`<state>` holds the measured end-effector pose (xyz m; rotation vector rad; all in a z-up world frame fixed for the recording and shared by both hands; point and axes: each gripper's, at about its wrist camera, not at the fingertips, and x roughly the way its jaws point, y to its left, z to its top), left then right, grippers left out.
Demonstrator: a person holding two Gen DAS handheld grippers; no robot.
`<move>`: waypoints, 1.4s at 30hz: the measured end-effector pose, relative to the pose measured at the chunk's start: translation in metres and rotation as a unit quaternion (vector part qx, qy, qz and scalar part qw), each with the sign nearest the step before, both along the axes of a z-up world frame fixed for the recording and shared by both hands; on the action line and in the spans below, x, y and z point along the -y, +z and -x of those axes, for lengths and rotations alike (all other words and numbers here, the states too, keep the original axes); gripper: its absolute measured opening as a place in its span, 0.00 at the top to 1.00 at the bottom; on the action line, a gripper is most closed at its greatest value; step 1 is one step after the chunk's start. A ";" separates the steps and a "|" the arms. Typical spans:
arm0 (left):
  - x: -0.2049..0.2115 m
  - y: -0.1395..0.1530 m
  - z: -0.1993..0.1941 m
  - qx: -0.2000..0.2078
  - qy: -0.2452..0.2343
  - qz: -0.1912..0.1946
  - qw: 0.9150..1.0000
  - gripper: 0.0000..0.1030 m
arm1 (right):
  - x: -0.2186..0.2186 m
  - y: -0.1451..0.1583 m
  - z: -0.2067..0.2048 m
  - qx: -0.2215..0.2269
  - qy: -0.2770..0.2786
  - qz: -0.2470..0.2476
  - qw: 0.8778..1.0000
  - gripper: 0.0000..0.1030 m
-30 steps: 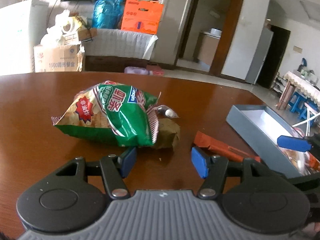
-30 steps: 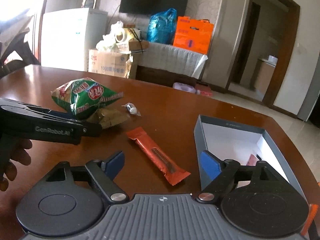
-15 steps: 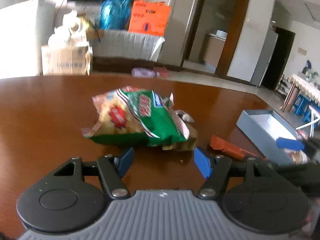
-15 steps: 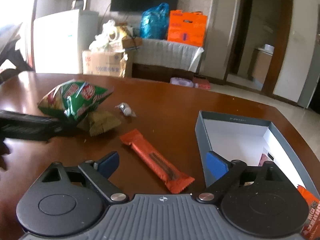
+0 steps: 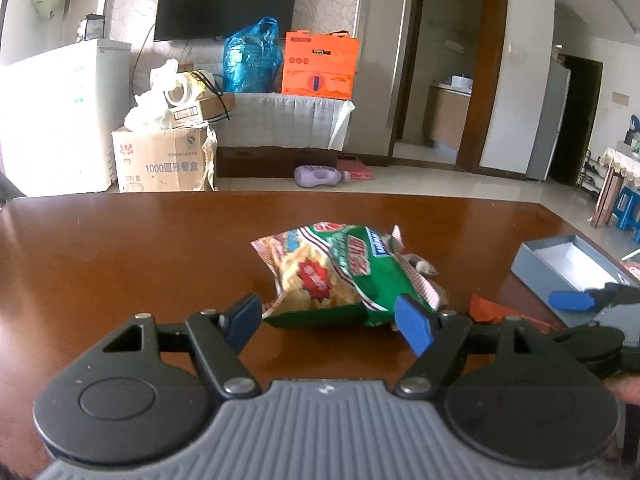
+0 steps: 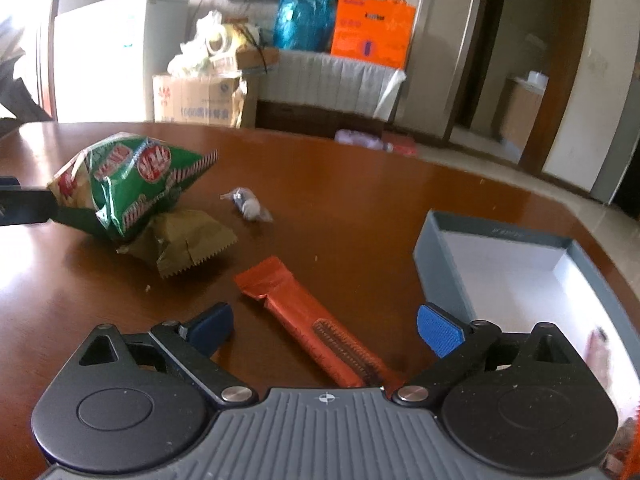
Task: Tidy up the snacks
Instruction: 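Grasp the green chip bag with the left tool while the right tool grasps the orange bar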
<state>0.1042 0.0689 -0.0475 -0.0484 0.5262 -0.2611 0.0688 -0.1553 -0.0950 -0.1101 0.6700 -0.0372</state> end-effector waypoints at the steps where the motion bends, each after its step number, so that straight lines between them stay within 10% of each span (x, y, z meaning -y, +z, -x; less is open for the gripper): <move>1: -0.003 0.002 -0.002 0.002 0.002 0.002 1.000 0.28 | 0.002 0.000 -0.002 -0.003 -0.001 -0.009 1.000 0.00; 17: 0.010 -0.017 -0.072 -0.034 0.014 0.043 0.998 0.28 | 0.001 0.006 0.013 -0.006 0.045 -0.021 0.999 0.15; 22: 0.017 -0.020 -0.069 -0.024 0.013 0.048 0.998 0.38 | 0.003 0.009 0.018 0.003 0.048 -0.007 0.999 0.52; 25: 0.019 -0.019 -0.065 -0.017 0.010 0.050 0.999 0.43 | 0.000 0.009 0.020 0.007 0.052 0.002 0.999 0.57; 36: 0.008 -0.024 -0.055 -0.014 0.012 0.079 0.997 0.44 | -0.006 0.007 0.023 0.019 0.083 0.052 0.995 0.27; 42: 0.003 -0.027 -0.060 -0.012 0.005 0.080 0.997 0.44 | 0.004 0.009 0.020 0.000 0.111 -0.001 0.994 0.23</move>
